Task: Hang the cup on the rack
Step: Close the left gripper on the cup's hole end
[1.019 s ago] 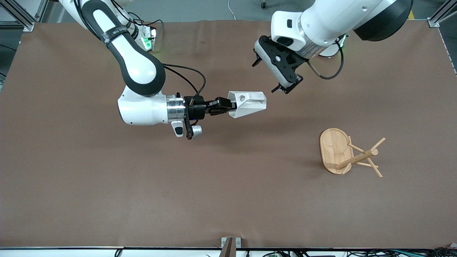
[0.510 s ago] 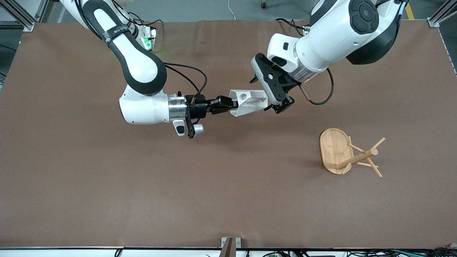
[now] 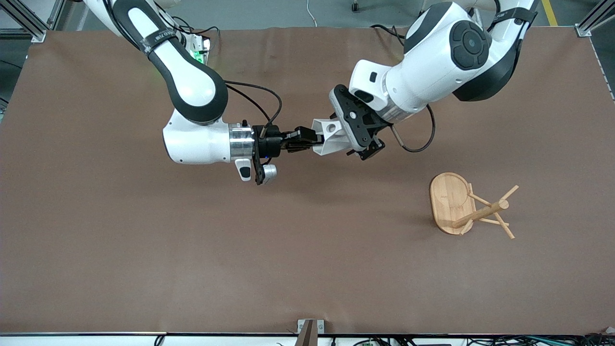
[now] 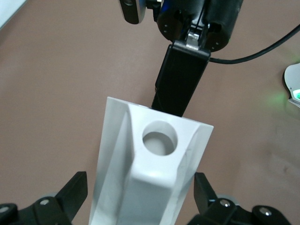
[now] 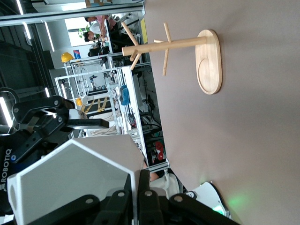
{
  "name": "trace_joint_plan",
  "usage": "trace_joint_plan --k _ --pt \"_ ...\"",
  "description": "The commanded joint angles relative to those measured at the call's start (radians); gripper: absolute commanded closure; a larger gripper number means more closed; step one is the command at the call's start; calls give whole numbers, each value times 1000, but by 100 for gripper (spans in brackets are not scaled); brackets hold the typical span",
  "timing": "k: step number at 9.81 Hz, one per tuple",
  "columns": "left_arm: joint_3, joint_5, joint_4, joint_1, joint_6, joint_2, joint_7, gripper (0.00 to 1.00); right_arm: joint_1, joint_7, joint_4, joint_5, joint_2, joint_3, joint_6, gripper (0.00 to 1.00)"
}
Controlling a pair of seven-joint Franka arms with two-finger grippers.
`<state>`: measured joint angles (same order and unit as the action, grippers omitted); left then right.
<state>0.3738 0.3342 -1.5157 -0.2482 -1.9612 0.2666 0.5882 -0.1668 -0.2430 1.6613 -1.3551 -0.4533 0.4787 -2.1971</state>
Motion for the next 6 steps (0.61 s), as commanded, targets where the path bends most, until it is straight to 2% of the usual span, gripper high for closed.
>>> trace_joint_plan --k 1,2,3,4,6 --pt "2 -1 -17 -11 -19 29 25 39 1 7 0 -30 27 12 -12 99" --pt "2 -1 -18 -17 -19 29 25 70 1 8 0 -30 34 12 -12 99" --pt "2 -1 -18 -16 -16 29 25 90 1 11 0 -30 35 12 -13 99" --pt "2 -1 -18 -16 -12 28 21 98 1 23 0 -30 38 12 -13 99" --pt "2 -1 -20 -10 1 26 -4 99 0 42 0 -30 39 12 -13 98"
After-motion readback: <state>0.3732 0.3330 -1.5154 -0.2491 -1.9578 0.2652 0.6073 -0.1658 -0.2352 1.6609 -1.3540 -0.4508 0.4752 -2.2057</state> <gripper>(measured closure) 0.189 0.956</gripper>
